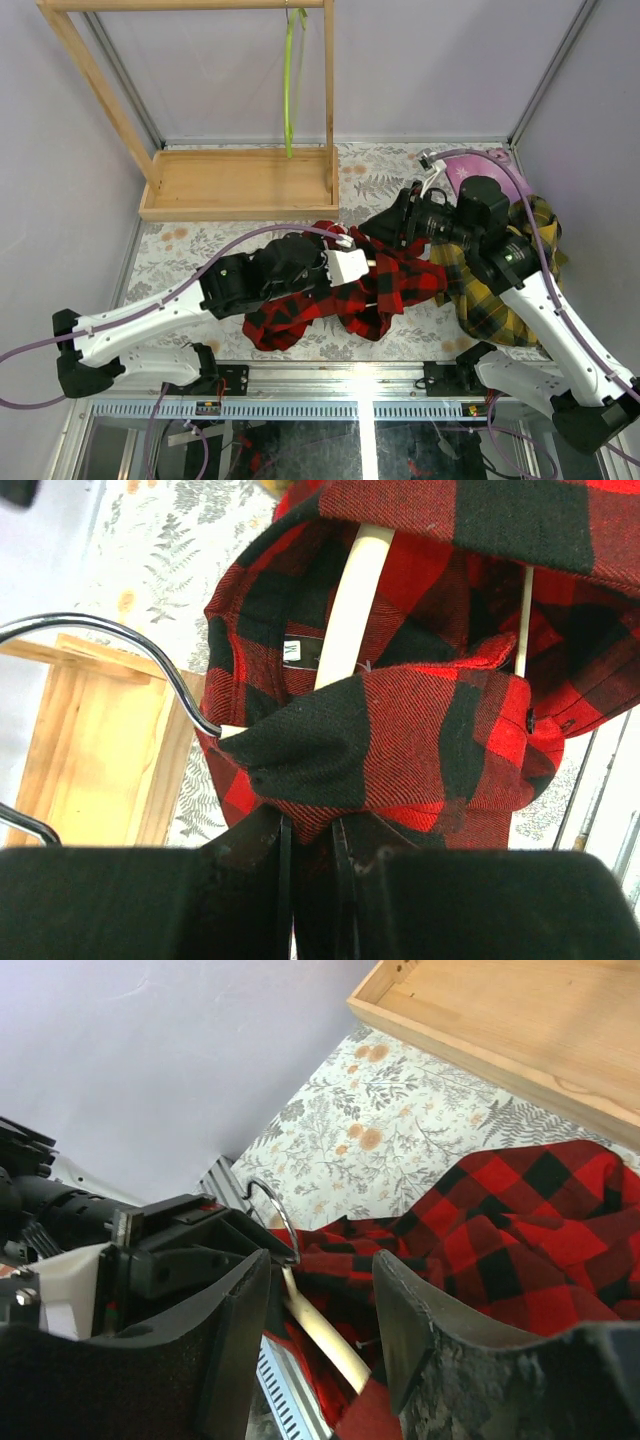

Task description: Place the shirt on the hanger

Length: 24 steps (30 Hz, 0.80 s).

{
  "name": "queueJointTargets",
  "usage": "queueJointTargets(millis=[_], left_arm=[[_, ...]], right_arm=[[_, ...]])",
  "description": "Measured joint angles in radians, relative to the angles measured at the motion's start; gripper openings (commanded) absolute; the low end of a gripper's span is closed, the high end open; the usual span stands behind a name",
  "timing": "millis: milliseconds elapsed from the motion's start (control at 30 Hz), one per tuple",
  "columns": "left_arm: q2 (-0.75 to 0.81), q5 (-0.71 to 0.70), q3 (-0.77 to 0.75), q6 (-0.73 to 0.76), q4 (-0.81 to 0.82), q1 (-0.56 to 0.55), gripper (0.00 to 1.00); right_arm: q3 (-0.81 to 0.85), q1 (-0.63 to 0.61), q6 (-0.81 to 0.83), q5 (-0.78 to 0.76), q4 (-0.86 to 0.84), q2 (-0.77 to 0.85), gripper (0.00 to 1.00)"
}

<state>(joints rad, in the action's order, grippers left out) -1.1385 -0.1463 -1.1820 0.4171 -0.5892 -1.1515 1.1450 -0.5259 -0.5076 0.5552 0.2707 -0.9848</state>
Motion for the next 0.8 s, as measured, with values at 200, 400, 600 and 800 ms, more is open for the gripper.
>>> queueJointTargets(millis=[200, 400, 600, 800], left_arm=[[-0.04, 0.031, -0.001, 0.0, 0.009, 0.0, 0.0], [-0.051, 0.048, -0.02, 0.0, 0.016, 0.0, 0.0], [-0.056, 0.076, -0.035, 0.0, 0.023, 0.0, 0.0], [-0.076, 0.108, -0.035, -0.008, 0.023, 0.0, 0.0]], right_arm=[[-0.086, 0.0, -0.067, 0.063, -0.124, 0.003, 0.55], [-0.156, 0.0, -0.1, 0.123, -0.194, 0.002, 0.55], [-0.188, 0.0, -0.128, 0.172, -0.257, -0.011, 0.39], [-0.218, 0.0, -0.171, 0.204, -0.353, -0.017, 0.28]])
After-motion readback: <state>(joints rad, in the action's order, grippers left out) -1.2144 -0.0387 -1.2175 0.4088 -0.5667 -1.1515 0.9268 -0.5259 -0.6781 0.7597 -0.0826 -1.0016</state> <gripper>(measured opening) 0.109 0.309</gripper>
